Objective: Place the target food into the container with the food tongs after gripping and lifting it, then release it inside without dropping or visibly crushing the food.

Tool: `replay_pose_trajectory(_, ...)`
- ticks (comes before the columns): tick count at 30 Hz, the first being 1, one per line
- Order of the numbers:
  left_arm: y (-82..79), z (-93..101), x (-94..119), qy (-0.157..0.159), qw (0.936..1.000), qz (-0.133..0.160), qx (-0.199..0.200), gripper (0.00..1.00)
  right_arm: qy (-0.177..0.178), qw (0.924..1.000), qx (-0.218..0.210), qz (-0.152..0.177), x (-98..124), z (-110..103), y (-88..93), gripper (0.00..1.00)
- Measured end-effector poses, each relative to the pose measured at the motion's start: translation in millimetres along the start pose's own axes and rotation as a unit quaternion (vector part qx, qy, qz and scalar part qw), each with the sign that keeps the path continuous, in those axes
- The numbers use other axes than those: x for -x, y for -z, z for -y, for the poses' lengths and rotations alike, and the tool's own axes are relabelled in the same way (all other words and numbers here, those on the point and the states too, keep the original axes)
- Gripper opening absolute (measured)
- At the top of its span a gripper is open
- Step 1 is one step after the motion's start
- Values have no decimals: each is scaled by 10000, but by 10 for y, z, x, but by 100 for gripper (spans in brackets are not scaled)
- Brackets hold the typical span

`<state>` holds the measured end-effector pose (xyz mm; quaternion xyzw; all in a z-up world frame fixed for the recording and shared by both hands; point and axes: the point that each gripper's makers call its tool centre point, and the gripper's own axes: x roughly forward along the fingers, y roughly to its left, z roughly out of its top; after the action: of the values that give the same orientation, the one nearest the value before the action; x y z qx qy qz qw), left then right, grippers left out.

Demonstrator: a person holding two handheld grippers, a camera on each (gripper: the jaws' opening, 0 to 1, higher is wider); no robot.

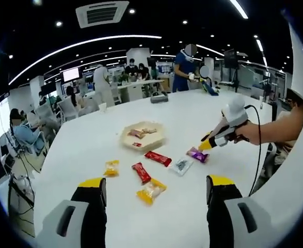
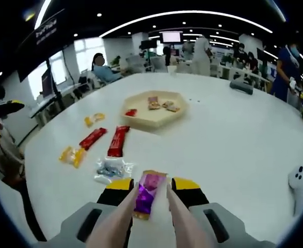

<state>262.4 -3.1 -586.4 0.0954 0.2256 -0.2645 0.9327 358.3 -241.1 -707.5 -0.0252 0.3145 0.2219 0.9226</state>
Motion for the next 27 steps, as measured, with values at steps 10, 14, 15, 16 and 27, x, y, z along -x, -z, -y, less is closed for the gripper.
replay_pose_trajectory(10, -212, 62, 23, 29, 9970, 774, 1, 99, -16, 10000, 34, -36, 14, 47, 6, 28)
replay_pose_trajectory(14, -223, 130, -3, 114, 9963, 803, -267, 100, -16, 10000, -2, -30, 2, 36, -8, 28)
replay_pose_trajectory(15, -186, 126, -20, 138, 9976, 636, -227, 100, -24, 10000, -74, -23, -6, 16, -17, 28)
replay_pose_trajectory(16, -165, 114, -28, 126, 9981, 569, -193, 100, -43, 10000, -67, -12, -13, -5, -27, 28)
replay_pose_trajectory(27, -105, -33, 34, -29, 9991, 395, 155, 92, -112, 9998, 10, -169, -75, -34, 30, 28)
